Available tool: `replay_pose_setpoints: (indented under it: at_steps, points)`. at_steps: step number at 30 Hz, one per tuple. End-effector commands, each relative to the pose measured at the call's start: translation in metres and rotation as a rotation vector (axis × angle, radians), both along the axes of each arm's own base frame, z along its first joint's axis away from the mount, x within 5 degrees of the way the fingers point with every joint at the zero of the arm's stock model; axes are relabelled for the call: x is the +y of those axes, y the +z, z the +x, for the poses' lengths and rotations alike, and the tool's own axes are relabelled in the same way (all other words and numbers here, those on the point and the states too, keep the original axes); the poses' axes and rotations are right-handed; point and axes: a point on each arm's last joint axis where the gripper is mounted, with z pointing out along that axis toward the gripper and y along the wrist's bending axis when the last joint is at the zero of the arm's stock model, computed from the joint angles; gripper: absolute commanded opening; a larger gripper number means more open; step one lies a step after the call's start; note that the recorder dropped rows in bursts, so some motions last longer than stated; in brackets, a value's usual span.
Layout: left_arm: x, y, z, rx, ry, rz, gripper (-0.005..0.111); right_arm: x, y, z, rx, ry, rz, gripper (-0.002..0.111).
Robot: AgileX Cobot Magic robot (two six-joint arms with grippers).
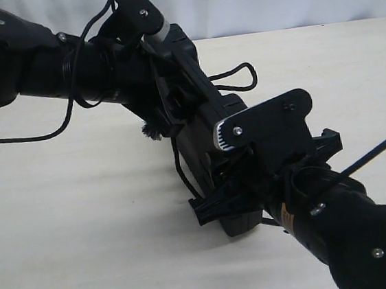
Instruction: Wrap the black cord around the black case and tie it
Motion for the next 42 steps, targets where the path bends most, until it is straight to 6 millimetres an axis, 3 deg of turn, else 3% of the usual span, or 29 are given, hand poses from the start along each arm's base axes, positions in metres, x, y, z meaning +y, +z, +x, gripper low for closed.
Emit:
replay_pose_setpoints:
  at_steps: [1,8,19,30,42]
  points:
    - [-0.002,0.008,-0.005,-0.010,-0.024,-0.015,0.076,0.003,-0.005,-0.003,0.015,0.054,-0.029,0.004]
    - [0.003,0.029,-0.013,-0.065,-0.037,-0.035,0.076,0.003,-0.005,-0.003,0.013,0.051,-0.030,0.004]
    - [0.018,0.047,-0.024,-0.104,-0.027,0.048,0.075,0.003,-0.005,-0.003,0.012,0.054,-0.033,0.004]
    - [0.072,0.075,-0.010,-0.084,0.198,-0.038,0.075,0.005,-0.005,-0.002,-0.016,0.087,-0.069,0.004]
    - [0.080,0.084,-0.012,-0.101,0.219,-0.059,0.075,0.034,-0.048,-0.001,0.023,0.256,-0.327,0.005]
